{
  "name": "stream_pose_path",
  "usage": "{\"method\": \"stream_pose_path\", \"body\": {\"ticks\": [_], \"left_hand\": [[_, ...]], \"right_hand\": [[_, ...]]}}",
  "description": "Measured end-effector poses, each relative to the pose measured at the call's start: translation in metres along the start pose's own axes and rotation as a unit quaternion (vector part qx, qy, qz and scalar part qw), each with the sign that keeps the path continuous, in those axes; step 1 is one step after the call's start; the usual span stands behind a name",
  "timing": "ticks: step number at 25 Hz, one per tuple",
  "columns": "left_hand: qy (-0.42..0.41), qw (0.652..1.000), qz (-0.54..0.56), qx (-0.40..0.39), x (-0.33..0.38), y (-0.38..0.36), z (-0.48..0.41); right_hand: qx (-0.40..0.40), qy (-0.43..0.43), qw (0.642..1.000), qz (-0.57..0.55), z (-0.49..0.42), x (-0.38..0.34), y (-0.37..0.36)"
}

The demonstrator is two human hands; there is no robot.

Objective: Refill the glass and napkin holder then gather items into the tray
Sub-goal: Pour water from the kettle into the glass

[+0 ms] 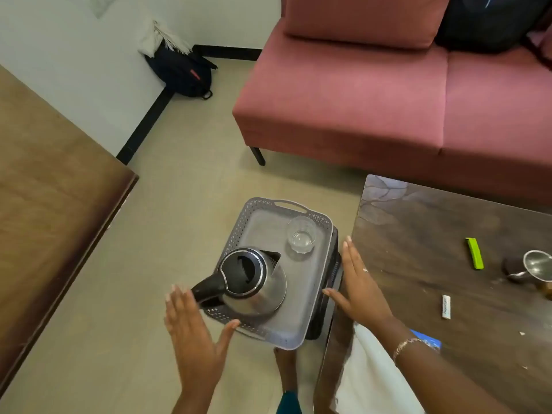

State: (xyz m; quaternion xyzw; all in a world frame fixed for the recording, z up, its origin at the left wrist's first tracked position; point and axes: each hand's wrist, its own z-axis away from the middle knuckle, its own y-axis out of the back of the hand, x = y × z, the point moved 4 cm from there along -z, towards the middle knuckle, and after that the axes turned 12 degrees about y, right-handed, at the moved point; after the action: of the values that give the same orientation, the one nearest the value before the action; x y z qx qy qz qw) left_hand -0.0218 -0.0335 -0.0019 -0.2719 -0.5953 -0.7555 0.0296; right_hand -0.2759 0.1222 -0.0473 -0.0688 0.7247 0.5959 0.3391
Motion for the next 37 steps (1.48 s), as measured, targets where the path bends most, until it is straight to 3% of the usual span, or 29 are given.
{"method": "stream_pose_path", "body": {"ticks": [6,14,20,23,29,37], "left_hand": [[0.079,0.984,0.111,-0.114,-0.021,0.002,-0.045],[0.057,0.978,0.107,-0.168,-0.025,-0.005,-0.065],[0.066,0.967,0.097,-0.228,-0.035,-0.01,-0.089],[0.065,0.961,0.091,-0.253,-0.035,-0.011,-0.093],[0.062,0.948,0.084,-0.3,-0.035,-0.013,-0.104],[0.069,0.947,0.092,-0.3,-0.035,-0.016,-0.107]], "right_hand": [[-0.028,-0.091,0.989,-0.114,-0.076,0.0,-0.042],[0.012,-0.217,0.962,-0.168,-0.118,0.036,-0.087],[0.141,-0.303,0.909,-0.249,-0.113,0.041,-0.104],[0.17,-0.293,0.899,-0.276,-0.111,0.04,-0.108],[0.189,-0.255,0.913,-0.256,-0.108,0.044,-0.111],[0.201,-0.238,0.917,-0.249,-0.113,0.043,-0.113]]}}
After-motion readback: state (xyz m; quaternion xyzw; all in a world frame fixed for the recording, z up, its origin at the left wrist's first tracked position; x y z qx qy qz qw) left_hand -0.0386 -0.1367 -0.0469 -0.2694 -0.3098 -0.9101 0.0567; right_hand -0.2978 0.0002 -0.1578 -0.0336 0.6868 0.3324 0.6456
